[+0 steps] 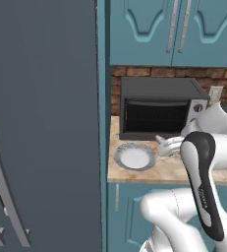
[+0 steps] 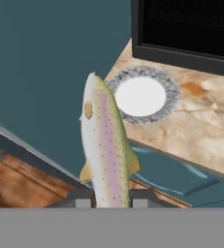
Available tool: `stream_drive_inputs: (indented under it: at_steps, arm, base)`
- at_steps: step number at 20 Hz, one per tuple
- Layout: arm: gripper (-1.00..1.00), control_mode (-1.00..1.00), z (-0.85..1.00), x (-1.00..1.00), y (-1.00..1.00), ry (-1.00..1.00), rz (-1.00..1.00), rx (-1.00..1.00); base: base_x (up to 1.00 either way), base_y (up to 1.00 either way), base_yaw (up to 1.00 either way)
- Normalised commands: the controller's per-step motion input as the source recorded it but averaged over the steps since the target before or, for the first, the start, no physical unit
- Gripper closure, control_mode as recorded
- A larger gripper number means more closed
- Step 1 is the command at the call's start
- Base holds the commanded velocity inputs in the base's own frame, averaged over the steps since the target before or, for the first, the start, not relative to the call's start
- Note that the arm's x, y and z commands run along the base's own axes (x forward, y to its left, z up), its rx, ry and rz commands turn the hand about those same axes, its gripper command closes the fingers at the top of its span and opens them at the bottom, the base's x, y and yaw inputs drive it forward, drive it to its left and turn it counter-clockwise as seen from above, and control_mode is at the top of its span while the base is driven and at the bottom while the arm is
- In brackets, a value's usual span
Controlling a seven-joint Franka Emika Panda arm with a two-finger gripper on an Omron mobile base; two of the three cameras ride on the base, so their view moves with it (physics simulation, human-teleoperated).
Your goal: Take the fish from the oven and place it on the plate on the counter.
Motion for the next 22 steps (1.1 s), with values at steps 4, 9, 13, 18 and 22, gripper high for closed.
stream_drive_inputs:
  at_steps: [4, 9, 13, 18, 22]
  arm:
    - [1.00, -1.00, -0.67, 0.63, 0.00, -0.01, 0.11, -0.04]
    - [1.00, -1.00, -0.60, 0.37, 0.00, -0.02, 0.02, -0.07]
    - [1.00, -1.00, -0.35, 0.25, 0.11, 0.00, 0.00, -0.04]
    - [1.00, -1.00, -0.32, 0.29, 0.06, 0.00, 0.00, -0.02]
    - [1.00, -1.00, -0.33, 0.47, -0.02, 0.00, 0.02, 0.00]
  base:
    - [0.00, 0.00, 0.00]
    - [0.00, 0.00, 0.00]
    - [0.00, 0.00, 0.00]
    - [0.00, 0.00, 0.00]
    - [0.00, 0.00, 0.00]
